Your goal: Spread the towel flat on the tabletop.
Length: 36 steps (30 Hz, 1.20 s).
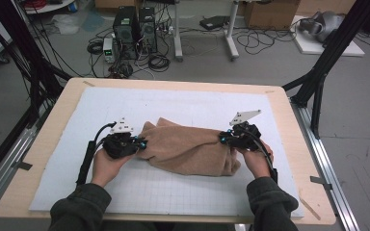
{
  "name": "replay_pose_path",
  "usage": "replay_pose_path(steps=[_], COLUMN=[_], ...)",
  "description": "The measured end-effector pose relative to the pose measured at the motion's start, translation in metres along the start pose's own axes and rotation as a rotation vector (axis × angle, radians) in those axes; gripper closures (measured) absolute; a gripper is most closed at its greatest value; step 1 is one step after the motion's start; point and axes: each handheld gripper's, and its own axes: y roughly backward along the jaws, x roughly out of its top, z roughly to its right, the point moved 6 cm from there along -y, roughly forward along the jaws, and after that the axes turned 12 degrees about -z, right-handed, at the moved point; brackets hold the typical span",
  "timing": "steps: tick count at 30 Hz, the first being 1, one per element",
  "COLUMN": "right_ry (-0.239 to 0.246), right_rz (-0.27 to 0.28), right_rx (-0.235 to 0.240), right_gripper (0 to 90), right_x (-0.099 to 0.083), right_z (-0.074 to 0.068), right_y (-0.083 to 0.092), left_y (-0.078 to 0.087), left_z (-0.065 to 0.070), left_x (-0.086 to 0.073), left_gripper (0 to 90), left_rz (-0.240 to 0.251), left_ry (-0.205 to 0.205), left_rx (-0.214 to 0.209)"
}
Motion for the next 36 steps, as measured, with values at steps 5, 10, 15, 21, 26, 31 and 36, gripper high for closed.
replay_pose_path(steps=[5,10,15,21,26,31,36], right_ry=[0.000,0.026,0.071,0.129,0.171,0.148,0.158], right_rz=[0.024,0.090,0.129,0.126,0.057,0.031,0.009], right_rx=[0.010,0.009,-0.016,0.007,0.003,0.012,0.031], right_gripper=[71.8,64.1,59.9,56.4,51.9,63.9,78.5], right_x=[0.001,0.001,-0.003,-0.007,-0.013,-0.017,-0.019], right_z=[-0.003,-0.018,-0.038,-0.067,-0.077,-0.073,-0.073], right_y=[0.003,0.029,0.047,0.050,0.026,0.003,-0.006], left_y=[0.004,0.033,0.053,0.046,0.023,0.005,0.007], left_z=[-0.003,0.000,0.003,0.008,0.009,0.010,0.013], left_x=[-0.002,-0.004,-0.014,-0.025,-0.029,-0.029,-0.028], left_gripper=[71.8,57.0,48.9,47.5,43.4,56.9,76.0], left_rz=[-0.008,0.035,0.062,0.018,-0.024,-0.065,-0.057], left_ry=[-0.010,-0.043,-0.054,-0.093,-0.078,-0.086,-0.094], left_rx=[0.001,0.013,-0.001,-0.024,-0.060,-0.063,-0.065])
